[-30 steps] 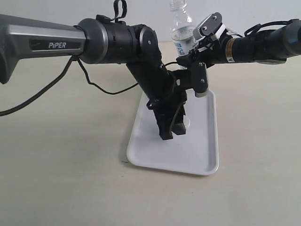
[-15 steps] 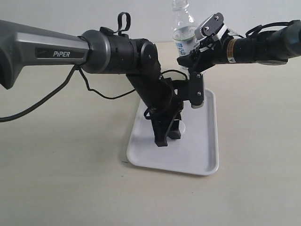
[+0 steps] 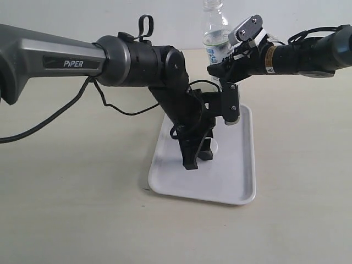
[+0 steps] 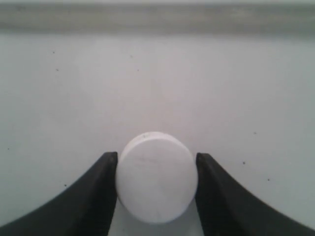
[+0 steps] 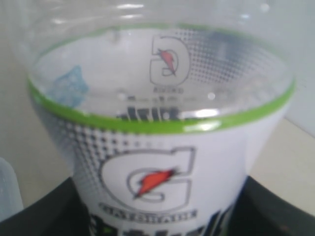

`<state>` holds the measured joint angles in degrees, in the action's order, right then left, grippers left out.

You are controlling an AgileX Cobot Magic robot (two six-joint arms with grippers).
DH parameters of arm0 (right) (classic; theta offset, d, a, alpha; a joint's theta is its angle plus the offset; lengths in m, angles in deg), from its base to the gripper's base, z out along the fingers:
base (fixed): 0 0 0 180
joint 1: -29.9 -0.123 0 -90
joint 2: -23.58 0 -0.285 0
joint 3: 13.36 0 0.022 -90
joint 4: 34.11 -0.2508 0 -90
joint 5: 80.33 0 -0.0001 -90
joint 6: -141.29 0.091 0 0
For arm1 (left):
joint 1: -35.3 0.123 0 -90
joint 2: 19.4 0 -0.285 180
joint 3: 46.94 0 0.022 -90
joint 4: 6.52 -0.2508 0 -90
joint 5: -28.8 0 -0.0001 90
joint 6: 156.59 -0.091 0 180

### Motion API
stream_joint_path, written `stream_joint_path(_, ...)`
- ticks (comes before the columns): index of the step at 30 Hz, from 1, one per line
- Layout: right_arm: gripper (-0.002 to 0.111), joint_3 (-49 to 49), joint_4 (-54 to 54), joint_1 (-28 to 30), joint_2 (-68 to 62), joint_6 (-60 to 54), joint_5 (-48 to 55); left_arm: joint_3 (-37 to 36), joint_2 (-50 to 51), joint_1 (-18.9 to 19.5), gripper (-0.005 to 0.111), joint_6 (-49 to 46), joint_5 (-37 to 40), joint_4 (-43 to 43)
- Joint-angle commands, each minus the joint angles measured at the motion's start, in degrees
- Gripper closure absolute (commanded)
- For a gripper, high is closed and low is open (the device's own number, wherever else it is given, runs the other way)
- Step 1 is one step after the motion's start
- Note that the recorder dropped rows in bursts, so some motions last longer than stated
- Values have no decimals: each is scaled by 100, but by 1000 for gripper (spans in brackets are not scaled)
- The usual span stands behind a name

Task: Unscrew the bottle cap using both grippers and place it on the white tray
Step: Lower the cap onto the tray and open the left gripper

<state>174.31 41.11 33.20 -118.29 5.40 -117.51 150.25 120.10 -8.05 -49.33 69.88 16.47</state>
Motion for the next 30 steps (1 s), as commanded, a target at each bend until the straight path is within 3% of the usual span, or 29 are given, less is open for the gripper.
stream_joint_path(1,108,19,-107,16,13,-98,-22,-52,169,-10,84,76,82,-265)
stream_joint_path(4,108,19,-107,16,13,-99,-10,-52,169,-10,71,98,84,-373)
stream_joint_path(16,108,19,-97,16,13,-78,66,-52,158,-10,37,249,267,-294)
stream_joint_path(26,108,19,-97,16,13,-78,66,-52,-420,-10,38,650,742,-409)
stream_joint_path(30,108,19,-122,16,13,-80,66,-52,-510,-10,52,714,870,-446)
